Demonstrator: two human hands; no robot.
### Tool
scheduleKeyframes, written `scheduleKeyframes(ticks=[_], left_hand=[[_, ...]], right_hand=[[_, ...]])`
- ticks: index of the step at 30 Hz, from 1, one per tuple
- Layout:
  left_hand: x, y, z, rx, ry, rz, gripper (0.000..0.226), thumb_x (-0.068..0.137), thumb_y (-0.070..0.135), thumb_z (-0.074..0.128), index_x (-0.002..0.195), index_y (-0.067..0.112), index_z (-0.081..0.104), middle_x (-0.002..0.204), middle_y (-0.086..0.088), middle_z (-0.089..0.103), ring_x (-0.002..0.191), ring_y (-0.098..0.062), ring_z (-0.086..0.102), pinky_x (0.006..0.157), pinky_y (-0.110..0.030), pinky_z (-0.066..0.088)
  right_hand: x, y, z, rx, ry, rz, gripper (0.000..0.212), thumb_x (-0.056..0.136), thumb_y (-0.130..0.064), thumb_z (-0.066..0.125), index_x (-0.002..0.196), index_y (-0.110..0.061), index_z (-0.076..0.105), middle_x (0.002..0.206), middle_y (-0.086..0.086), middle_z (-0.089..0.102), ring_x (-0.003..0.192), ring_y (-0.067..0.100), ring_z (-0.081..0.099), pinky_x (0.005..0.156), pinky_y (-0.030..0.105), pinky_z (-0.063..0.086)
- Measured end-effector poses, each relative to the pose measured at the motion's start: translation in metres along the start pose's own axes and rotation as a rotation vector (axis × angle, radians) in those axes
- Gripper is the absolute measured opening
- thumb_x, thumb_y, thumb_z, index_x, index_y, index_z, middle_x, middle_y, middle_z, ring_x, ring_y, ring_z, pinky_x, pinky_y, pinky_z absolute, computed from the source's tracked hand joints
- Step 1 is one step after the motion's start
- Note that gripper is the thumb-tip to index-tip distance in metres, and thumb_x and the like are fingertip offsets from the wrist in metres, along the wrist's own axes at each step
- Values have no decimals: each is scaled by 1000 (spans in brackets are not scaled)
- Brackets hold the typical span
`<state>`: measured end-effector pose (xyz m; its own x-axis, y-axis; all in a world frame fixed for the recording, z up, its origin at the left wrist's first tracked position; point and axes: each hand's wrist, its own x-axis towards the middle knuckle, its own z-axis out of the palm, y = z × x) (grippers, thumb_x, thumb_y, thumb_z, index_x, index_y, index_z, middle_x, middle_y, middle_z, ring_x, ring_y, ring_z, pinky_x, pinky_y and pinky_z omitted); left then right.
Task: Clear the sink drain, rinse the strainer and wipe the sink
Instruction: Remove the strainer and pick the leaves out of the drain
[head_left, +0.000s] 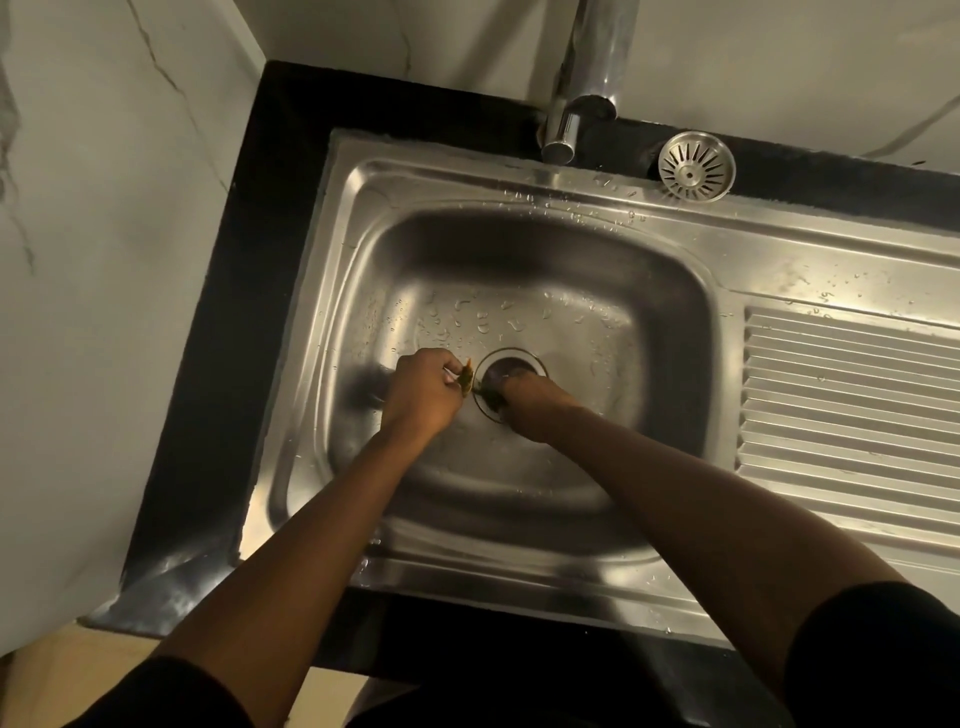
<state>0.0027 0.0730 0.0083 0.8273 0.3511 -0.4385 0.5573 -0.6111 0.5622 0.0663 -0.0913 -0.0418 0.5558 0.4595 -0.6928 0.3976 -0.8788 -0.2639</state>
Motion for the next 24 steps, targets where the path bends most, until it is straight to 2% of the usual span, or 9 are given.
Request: scheduleKeyframes(ticks=[3, 9, 13, 16, 17, 19, 20, 21, 24], left_hand=[[-2, -1, -1, 5, -16, -10, 27, 90, 3, 70, 112, 13, 82, 110, -9, 82, 99, -24, 76, 87, -32, 61], [-9, -2, -4, -17, -31, -19, 23, 90, 5, 73, 109, 14, 82, 105, -10, 82, 98, -27, 76, 89, -39, 63], [-15, -1, -9, -30, -46, -17, 23, 89, 6, 75, 108, 14, 82, 105, -9, 82, 98, -26, 77, 89, -38, 63], [-19, 0, -14, -48, -29, -11, 22, 88, 7, 77, 109, 14, 83, 105, -9, 82, 96, -25, 76, 88, -33, 61], [-21, 0, -16, -61, -16, -5, 23, 88, 7, 77, 109, 13, 83, 105, -8, 82, 96, -24, 76, 86, -29, 59], [-26, 2, -20, -94, 6, 4, 24, 87, 6, 77, 109, 13, 84, 101, -7, 82, 94, -22, 76, 82, -25, 54], [-30, 4, -23, -110, 10, 9, 24, 87, 6, 77, 109, 13, 84, 99, -6, 82, 92, -20, 76, 82, -23, 54], [-34, 6, -26, -125, 17, 21, 23, 87, 7, 78, 108, 14, 84, 98, -6, 82, 89, -17, 74, 81, -22, 53], [-50, 15, -37, -176, 63, 82, 19, 86, 5, 78, 102, 14, 85, 97, -4, 82, 82, -9, 69, 79, -24, 57]], right_hand=[[-5, 2, 2, 25, 37, 12, 44, 99, -12, 65, 142, -9, 59, 141, 13, 60, 124, 29, 63, 104, 38, 54], [-13, -6, 6, 29, 29, -25, 39, 101, -11, 65, 140, -12, 64, 135, 13, 65, 120, 29, 65, 101, 36, 54], [-22, -9, 2, 25, 87, -54, 36, 102, -7, 62, 138, -12, 64, 134, 13, 67, 122, 29, 65, 104, 36, 53], [-33, -8, -6, 120, 143, -17, 32, 103, -10, 60, 133, -14, 70, 127, 11, 71, 117, 27, 67, 100, 33, 53], [-38, -8, -9, 173, 168, 3, 28, 102, -11, 61, 127, -15, 74, 119, 9, 73, 112, 26, 68, 95, 29, 54], [-51, -3, -16, 355, 259, 68, 17, 99, -11, 66, 97, -20, 80, 86, -1, 70, 88, 20, 68, 70, 10, 47], [-58, 0, -19, 471, 318, 109, 22, 97, -11, 69, 81, -26, 74, 72, -7, 64, 73, 14, 63, 57, 3, 39], [-66, 2, -23, 588, 368, 147, 26, 95, -11, 72, 75, -28, 71, 65, -11, 59, 63, 8, 58, 50, 5, 37], [-95, 5, -32, 878, 473, 217, 6, 91, -12, 78, 90, -17, 81, 60, -12, 65, 51, -5, 57, 50, 7, 38]])
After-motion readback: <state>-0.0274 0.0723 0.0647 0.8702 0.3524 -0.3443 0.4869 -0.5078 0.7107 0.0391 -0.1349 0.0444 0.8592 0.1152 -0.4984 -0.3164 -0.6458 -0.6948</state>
